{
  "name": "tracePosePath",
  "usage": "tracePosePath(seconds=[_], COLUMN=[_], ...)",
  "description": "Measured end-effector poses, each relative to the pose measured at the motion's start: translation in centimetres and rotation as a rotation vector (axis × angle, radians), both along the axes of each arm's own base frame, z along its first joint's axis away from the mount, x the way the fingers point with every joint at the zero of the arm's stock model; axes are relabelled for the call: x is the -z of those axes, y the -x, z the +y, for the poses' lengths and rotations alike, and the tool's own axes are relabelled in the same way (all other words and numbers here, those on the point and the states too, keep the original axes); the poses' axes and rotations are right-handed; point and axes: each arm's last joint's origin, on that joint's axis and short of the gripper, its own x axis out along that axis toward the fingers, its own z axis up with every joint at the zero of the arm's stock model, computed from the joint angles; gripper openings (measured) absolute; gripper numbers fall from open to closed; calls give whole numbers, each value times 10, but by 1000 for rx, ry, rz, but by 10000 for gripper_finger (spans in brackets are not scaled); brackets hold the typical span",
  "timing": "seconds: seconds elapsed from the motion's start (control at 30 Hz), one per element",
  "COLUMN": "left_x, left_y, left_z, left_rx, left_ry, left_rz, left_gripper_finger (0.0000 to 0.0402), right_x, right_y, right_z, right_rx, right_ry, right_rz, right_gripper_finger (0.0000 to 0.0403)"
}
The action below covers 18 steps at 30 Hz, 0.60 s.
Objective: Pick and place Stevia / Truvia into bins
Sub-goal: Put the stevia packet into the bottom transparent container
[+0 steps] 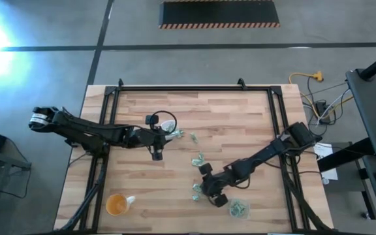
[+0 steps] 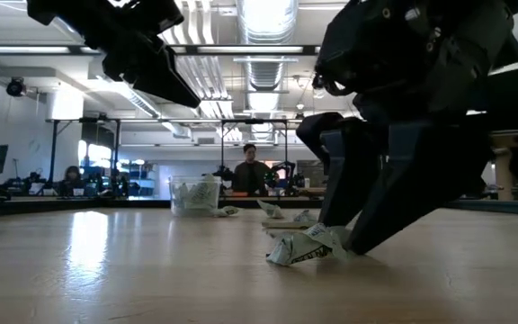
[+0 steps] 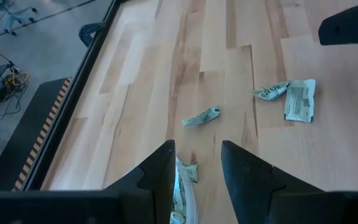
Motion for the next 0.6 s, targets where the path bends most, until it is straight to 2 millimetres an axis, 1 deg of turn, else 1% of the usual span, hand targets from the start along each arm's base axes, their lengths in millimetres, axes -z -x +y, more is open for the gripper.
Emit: tracePosePath(seconds=[0.2, 0.5, 0.6], left_x=[1, 1, 0], left_y=[0, 0, 0], left_z=[0, 0, 0], left_rx=[0, 2, 2], left_ry=[0, 0, 0], left_rz=[1, 2, 1], left_gripper_finger=[115, 115, 115], right_x=[-2, -3, -6], right_y=[-2, -2, -1], right_z=[-1, -2, -3], right_rx=[9, -20, -17], right_ry=[5, 47, 49], right_rz=[24, 12, 10], right_gripper_finger=[98, 17, 11])
